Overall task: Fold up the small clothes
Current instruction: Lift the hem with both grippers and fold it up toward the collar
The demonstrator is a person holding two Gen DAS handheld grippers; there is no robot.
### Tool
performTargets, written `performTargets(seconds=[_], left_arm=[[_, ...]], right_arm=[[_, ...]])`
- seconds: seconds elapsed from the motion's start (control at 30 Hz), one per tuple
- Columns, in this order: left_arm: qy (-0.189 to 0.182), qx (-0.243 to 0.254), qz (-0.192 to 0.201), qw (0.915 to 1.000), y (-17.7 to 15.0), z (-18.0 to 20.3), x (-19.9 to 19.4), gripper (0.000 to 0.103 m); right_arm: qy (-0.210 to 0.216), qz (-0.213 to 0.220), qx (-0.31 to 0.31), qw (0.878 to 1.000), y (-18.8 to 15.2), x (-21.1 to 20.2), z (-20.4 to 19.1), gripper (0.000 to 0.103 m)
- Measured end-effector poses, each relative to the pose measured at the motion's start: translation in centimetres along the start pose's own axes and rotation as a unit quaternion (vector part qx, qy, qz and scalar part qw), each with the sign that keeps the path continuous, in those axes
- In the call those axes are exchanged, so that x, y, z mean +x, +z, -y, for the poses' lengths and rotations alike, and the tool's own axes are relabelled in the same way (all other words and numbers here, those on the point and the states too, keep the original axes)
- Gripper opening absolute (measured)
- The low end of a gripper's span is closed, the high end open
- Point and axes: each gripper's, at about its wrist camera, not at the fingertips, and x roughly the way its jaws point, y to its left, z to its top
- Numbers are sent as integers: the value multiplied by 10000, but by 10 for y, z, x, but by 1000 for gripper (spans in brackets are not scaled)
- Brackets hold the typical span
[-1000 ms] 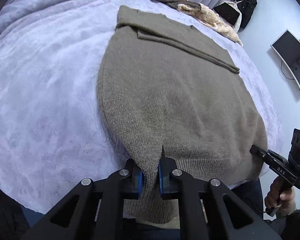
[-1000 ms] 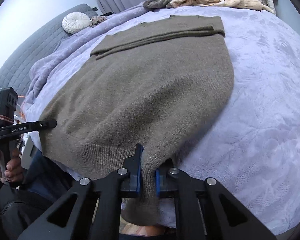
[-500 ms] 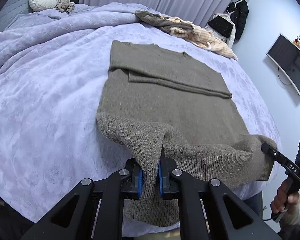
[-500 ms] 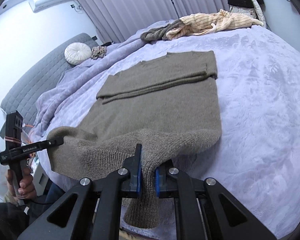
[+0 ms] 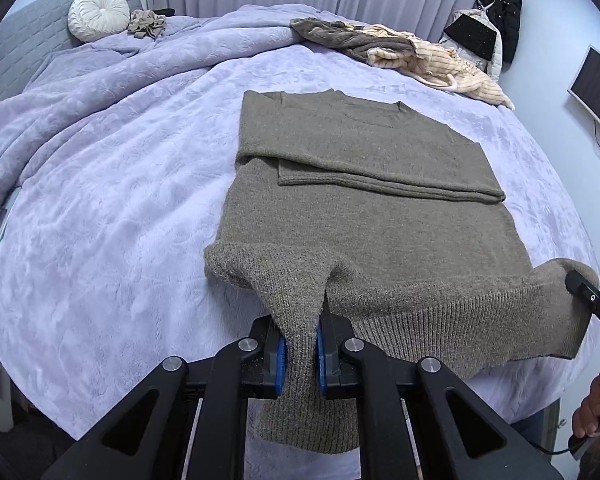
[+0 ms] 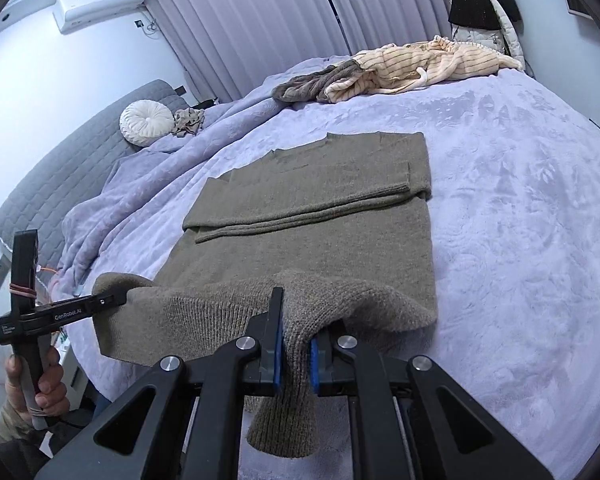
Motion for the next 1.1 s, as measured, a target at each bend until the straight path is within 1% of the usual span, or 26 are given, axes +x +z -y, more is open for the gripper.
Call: performTargets(seconds=[0.33,0.57,1.1], left_arm=[[6,29,68,10000,18,4,0,13],[-41,-55,74,9999,28,2,2,13],[-21,-116,135,9998,59,7,6,13]], right_arm=[[-116,42,-20,9999,16,4,1,10],[-183,45,-29,9998,26,10,-1,10],[-227,111,56,9997,55,24,-1,10]])
